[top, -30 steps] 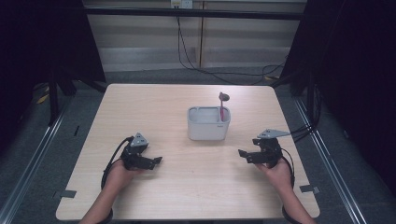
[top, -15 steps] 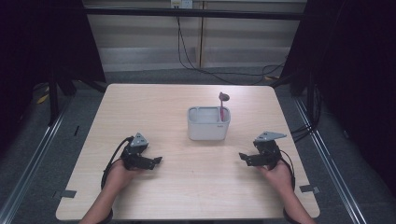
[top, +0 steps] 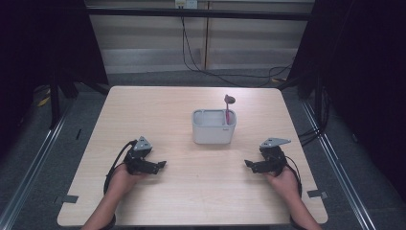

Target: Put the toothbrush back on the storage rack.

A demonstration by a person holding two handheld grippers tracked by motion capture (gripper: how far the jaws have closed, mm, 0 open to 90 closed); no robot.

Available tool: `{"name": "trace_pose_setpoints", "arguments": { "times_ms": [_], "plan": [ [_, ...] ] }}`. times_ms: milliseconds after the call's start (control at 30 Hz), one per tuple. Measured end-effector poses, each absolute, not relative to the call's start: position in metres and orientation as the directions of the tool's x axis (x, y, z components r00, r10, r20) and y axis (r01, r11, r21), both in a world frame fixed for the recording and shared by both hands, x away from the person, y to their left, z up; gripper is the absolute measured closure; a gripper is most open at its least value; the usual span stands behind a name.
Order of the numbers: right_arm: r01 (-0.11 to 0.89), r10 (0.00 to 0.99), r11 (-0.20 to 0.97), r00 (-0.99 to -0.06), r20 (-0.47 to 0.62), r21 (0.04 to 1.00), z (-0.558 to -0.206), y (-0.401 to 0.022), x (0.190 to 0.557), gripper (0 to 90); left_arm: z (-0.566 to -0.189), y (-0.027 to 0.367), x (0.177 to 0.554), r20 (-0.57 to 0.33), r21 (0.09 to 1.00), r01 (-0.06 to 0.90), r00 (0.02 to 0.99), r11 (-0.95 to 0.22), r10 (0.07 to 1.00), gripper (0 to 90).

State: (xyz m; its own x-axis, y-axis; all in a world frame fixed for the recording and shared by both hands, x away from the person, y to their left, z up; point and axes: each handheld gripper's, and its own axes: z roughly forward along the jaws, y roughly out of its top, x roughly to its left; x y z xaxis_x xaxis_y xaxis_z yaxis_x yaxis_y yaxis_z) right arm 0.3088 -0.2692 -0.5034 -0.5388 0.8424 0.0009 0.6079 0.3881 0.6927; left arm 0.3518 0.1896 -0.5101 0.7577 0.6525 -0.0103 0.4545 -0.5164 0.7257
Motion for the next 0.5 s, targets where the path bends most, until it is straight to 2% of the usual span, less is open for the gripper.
{"name": "trace_pose_setpoints", "arguments": {
  "times_ms": [500],
  "plan": [
    [0.592, 0.842, 0.368, -0.539, 0.013, 0.717, -0.512, -0.2721, 0.3082, 13.7, -0.5101, 0.1896, 0.3517, -0.011, 0.726, 0.455, 0.757, -0.515, 0.653, 15.4]
  ]
}}
